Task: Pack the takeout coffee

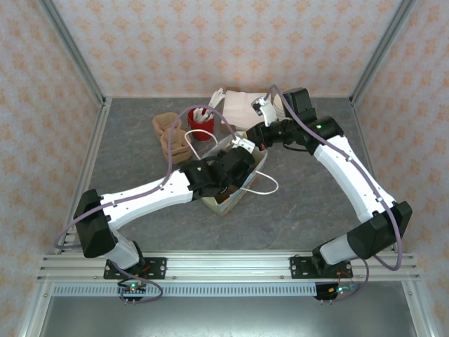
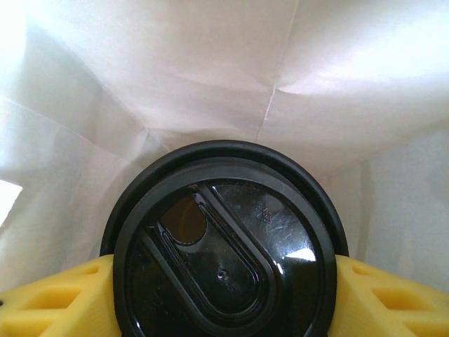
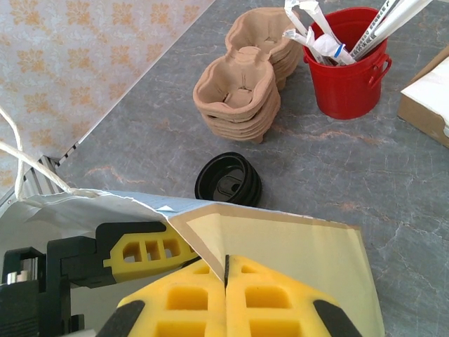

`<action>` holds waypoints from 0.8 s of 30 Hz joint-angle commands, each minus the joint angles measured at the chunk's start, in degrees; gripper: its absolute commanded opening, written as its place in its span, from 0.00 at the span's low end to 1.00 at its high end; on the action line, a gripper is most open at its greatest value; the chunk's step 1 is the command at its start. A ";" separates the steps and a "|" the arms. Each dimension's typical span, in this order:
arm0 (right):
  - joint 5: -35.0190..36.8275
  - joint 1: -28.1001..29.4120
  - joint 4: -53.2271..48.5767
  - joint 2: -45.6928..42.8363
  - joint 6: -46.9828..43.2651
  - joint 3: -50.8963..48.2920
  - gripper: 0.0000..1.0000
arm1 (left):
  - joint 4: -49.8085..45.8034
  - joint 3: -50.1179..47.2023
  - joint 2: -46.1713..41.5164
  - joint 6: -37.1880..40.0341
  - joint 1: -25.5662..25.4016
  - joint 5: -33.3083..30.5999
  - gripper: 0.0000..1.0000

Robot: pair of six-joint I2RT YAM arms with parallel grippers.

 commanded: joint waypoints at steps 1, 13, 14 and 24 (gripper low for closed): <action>-5.21 1.29 2.39 -1.54 1.18 0.15 0.00 | 0.20 -0.74 2.54 -0.62 0.89 1.64 0.65; -4.27 1.30 3.61 -2.67 2.01 -0.64 0.00 | -3.67 0.21 4.11 -0.76 0.90 -4.32 0.64; -4.18 1.26 3.61 -2.69 1.93 -0.57 0.00 | -4.15 0.29 4.11 -0.98 0.89 -4.92 0.64; 0.34 1.18 2.47 -2.12 4.56 0.44 0.12 | -2.39 -0.14 3.54 -2.41 0.84 -2.06 0.65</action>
